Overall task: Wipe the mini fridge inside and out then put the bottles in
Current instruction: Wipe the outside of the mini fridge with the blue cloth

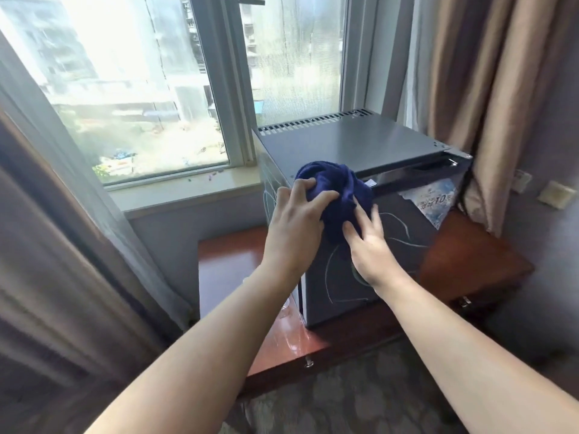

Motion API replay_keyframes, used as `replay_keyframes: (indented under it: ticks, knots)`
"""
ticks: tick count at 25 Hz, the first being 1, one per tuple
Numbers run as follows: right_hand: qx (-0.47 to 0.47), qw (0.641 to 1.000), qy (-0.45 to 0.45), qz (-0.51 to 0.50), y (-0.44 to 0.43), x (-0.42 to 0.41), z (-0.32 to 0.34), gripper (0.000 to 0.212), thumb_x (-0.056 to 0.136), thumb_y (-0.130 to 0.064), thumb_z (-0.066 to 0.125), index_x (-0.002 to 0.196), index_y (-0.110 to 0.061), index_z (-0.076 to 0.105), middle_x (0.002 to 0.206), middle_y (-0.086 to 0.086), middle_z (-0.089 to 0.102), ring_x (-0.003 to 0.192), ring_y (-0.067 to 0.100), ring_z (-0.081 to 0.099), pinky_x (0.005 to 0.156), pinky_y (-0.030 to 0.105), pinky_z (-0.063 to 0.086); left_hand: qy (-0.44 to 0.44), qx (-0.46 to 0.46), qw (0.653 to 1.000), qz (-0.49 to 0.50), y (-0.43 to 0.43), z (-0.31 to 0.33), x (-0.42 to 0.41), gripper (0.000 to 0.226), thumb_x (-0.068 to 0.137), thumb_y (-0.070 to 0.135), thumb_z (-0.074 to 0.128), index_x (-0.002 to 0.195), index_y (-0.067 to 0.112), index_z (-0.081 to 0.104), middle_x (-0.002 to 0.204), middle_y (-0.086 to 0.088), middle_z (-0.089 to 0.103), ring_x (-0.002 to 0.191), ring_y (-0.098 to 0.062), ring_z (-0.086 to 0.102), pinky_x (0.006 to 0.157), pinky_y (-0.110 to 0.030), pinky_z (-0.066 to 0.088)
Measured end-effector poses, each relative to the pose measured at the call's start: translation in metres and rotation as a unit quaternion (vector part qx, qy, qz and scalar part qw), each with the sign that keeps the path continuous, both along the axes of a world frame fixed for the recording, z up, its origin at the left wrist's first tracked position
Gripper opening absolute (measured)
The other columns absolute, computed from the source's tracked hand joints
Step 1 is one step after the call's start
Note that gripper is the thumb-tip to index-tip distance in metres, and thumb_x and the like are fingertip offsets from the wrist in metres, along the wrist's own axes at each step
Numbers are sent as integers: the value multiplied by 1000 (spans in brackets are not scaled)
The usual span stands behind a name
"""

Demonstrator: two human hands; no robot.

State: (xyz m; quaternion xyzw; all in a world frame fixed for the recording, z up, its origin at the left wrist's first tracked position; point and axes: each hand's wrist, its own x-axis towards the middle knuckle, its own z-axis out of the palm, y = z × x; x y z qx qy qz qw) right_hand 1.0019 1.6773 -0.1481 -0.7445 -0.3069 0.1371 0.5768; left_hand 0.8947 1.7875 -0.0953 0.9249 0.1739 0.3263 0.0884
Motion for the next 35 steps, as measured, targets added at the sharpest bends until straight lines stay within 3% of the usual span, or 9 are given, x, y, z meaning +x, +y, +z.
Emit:
replay_keyframes:
  ticks: [4,8,12,14,17,21,26,31,35]
  knots:
    - [84,992,94,-32,8,-4,15,46,92,-38,55,126,-69,51,163,-6,23,144,10,36,119,44,37,-27,27,999,28,-7,-18,7,62,84,5,64,142,27,56,148,-8,46,118,-34,45,99,-44,50]
    - [227,938,259,-27,11,2,18,54,80,-26,52,127,-50,63,140,1,60,119,15,66,97,40,56,-75,-17,997,29,-29,-34,24,74,80,6,67,148,19,43,154,-4,42,126,-29,42,106,-40,46]
    - [203,958,200,-33,4,11,11,55,82,-50,73,135,-49,56,144,-4,45,125,5,58,108,33,48,-102,-2,993,61,-44,-57,49,68,88,3,69,149,16,44,157,-7,38,130,-30,41,116,-40,39]
    - [184,971,146,-39,-1,25,0,59,84,-46,79,138,-47,55,140,-4,44,120,-1,59,105,25,50,-115,-4,990,84,-55,-70,62,65,92,3,71,149,17,42,159,-8,34,134,-31,39,118,-35,35]
    - [227,963,144,7,-13,56,-14,54,86,-27,80,136,-37,61,137,3,54,116,10,66,105,38,52,-141,-8,984,106,-77,-89,86,65,94,8,71,149,15,38,159,-11,31,140,-36,36,121,-34,30]
    - [226,967,117,-18,-33,100,-30,52,78,-30,80,119,-59,63,129,-8,49,117,19,66,105,43,51,-126,7,984,129,-99,-108,125,62,92,9,74,145,12,44,151,-15,37,131,-42,43,118,-38,35]
    - [179,975,127,-36,-67,158,-66,54,74,-25,82,114,-57,66,129,-4,48,120,15,63,106,43,51,-76,3,988,132,-125,-142,166,54,88,6,72,139,10,56,130,-14,46,112,-37,49,110,-32,34]
    - [137,968,201,-58,-90,201,-107,52,82,-2,78,122,-32,65,125,17,63,110,24,69,102,48,53,7,-55,992,112,-155,-170,203,54,91,16,66,143,18,53,131,-8,45,116,-32,47,103,-38,46]
    - [144,947,265,-114,-105,219,-126,50,85,8,70,113,-33,64,98,-10,76,97,10,72,96,44,57,104,-99,988,56,-172,-180,220,65,90,21,58,153,23,41,140,-6,40,131,-30,41,93,-42,57]
